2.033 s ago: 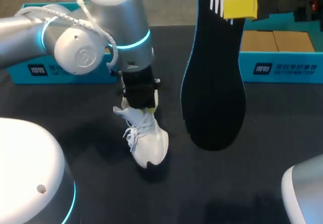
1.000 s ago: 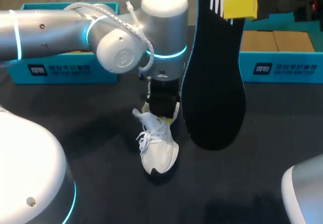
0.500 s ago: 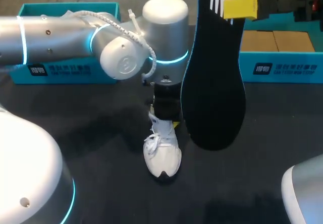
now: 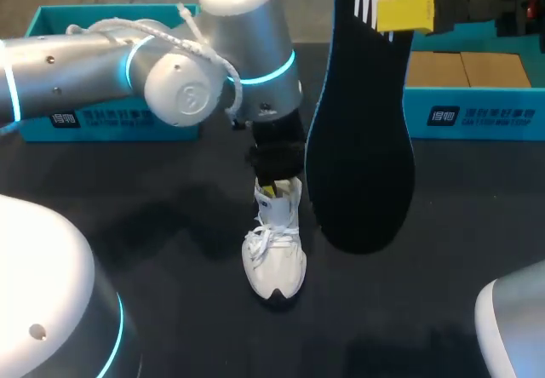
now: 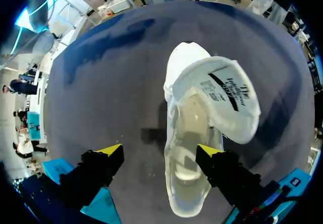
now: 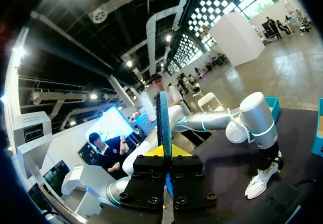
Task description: Take the shoe out of the shoebox, open the shoe tongue, remove and reinsert the insole, then place the shoe into the shoebox
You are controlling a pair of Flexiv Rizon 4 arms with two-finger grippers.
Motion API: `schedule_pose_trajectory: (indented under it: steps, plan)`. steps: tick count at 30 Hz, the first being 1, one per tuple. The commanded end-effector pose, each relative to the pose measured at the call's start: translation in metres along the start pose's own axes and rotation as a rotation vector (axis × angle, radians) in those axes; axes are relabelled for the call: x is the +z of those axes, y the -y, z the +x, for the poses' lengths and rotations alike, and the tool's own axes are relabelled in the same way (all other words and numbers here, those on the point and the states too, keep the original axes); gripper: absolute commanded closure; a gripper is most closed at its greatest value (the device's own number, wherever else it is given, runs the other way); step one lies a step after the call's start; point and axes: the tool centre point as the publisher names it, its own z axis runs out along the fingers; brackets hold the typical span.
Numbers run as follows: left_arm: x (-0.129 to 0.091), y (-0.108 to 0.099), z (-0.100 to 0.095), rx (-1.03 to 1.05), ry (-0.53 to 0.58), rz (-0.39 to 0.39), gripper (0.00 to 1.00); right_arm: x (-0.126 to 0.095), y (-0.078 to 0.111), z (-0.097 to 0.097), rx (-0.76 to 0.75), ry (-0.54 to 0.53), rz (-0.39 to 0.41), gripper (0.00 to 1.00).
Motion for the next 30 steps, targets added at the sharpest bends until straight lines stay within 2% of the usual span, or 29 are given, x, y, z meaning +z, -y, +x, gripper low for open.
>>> schedule_pose_trajectory:
  steps: [1, 9, 14, 20, 23, 24, 28, 29, 30]
  plan:
    - [-0.026, -0.001, 0.006, -0.02, 0.079, -0.026, 0.0, 0.002, -0.003, 0.001, 0.002, 0.002, 0.005, 1.0]
    - [-0.061, -0.007, 0.004, -0.074, 0.206, -0.007, 0.0, 0.002, -0.003, 0.001, 0.002, 0.002, 0.005, 1.0]
    - [-0.071, -0.009, 0.01, -0.092, 0.275, 0.018, 0.0, 0.002, -0.003, 0.001, 0.002, 0.002, 0.005, 1.0]
    - [-0.096, -0.015, 0.017, -0.166, 0.516, 0.064, 0.0, 0.002, -0.003, 0.001, 0.002, 0.002, 0.005, 1.0]
    - [-0.101, -0.016, 0.02, -0.166, 0.58, 0.064, 0.0, 0.002, -0.003, 0.001, 0.002, 0.002, 0.005, 1.0]
    - [-0.107, -0.016, 0.023, -0.167, 0.654, 0.072, 0.0, 0.002, -0.003, 0.001, 0.002, 0.002, 0.005, 1.0]
    - [-0.116, -0.016, 0.031, -0.11, 0.785, 0.103, 0.0, 0.002, -0.003, 0.001, 0.002, 0.002, 0.005, 1.0]
    - [-0.116, -0.016, 0.031, -0.11, 0.785, 0.103, 0.0, 0.002, -0.003, 0.001, 0.002, 0.002, 0.005, 1.0]
    - [-0.121, -0.016, 0.032, -0.074, 0.853, 0.092, 0.0, 0.002, -0.003, 0.001, 0.002, 0.002, 0.005, 1.0]
